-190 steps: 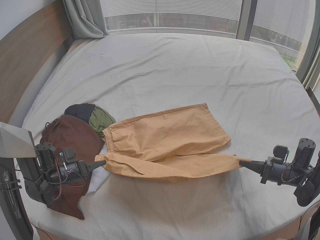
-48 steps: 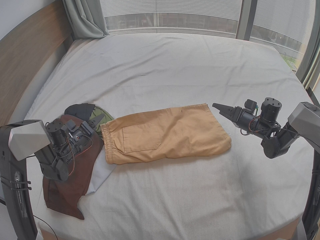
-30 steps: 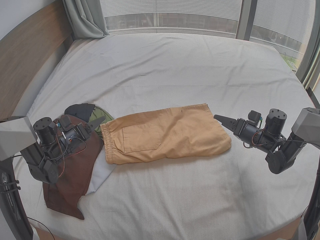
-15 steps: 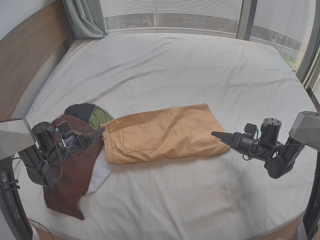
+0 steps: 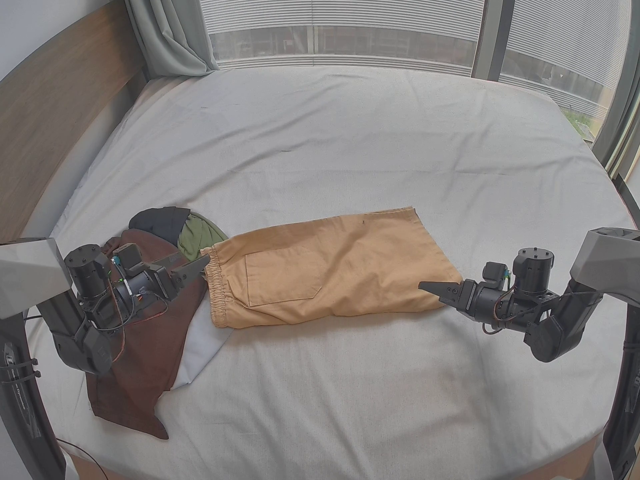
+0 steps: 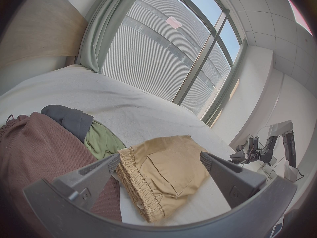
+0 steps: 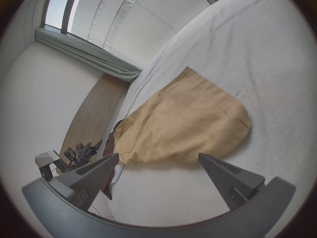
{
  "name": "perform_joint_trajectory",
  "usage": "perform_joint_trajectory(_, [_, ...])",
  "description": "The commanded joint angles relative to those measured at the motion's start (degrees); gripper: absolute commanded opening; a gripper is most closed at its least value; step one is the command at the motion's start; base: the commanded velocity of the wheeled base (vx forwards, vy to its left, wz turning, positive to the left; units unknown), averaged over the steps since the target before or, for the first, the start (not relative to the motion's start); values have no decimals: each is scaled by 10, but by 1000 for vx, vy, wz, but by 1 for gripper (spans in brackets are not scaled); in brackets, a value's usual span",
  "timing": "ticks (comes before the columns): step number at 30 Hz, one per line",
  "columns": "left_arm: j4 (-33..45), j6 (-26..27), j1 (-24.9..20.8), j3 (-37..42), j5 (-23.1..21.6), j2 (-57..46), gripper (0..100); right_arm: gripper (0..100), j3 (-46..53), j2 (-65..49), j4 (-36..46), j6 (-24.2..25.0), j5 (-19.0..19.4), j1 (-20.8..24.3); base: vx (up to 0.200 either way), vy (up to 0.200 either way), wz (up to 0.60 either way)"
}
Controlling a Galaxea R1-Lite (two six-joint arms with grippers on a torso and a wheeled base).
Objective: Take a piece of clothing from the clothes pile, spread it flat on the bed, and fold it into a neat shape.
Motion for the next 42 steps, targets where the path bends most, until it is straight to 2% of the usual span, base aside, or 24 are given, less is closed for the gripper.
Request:
perform_joint_trajectory(1, [0,-1,3,-2,-1,2,100,100,-3,22,0,0,0,-4,0,0,0])
perform_joint_trajectory(28, [0,-5,6,-14,0,14,100,100,-55,100,-8,6,-7,2,0,0,0])
perform_joint_trajectory(33, [0,-6,6,-14,0,14,100,100,-82,119,-12,33,-39,24,0,0,0])
perform_joint_trajectory(42, [0,-6,5,-15,0,15,100,100,-103,143,-80,80,-41,43,0,0,0])
